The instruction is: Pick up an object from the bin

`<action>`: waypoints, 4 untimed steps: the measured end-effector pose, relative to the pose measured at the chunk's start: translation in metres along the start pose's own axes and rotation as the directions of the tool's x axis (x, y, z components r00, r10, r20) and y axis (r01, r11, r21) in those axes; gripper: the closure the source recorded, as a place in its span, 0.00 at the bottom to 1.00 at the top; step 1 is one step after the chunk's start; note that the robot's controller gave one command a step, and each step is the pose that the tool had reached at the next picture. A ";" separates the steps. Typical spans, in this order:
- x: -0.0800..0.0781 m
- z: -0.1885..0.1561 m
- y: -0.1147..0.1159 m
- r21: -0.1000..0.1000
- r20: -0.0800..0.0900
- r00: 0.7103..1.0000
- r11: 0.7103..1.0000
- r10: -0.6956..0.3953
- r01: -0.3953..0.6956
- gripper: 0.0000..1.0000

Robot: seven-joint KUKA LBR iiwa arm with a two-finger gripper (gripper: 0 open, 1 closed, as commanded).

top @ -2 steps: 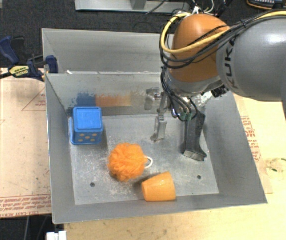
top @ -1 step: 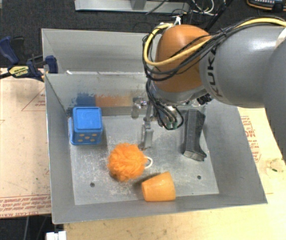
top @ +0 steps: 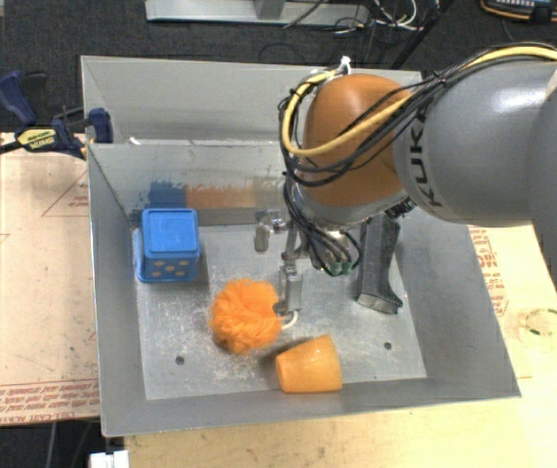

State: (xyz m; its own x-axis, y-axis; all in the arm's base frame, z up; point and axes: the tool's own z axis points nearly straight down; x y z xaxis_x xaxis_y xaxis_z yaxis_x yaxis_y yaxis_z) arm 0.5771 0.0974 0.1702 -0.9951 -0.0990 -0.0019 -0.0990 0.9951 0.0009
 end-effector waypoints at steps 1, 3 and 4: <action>-0.005 0.032 0.001 -0.003 0.008 0.999 0.999 -0.051 0.051 0.00; 0.024 0.098 0.007 -0.002 0.009 0.949 0.950 -0.314 0.314 1.00; 0.024 0.098 0.007 -0.002 0.009 0.950 0.950 -0.314 0.314 1.00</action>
Offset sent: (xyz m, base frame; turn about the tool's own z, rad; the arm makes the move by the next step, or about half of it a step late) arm -0.0324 0.0272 -0.1002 -0.3125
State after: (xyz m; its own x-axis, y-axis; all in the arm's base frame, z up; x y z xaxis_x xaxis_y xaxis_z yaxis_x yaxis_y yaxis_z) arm 0.5530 0.1017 0.0720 -0.9138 -0.4060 -0.0113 -0.4060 0.9139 0.0022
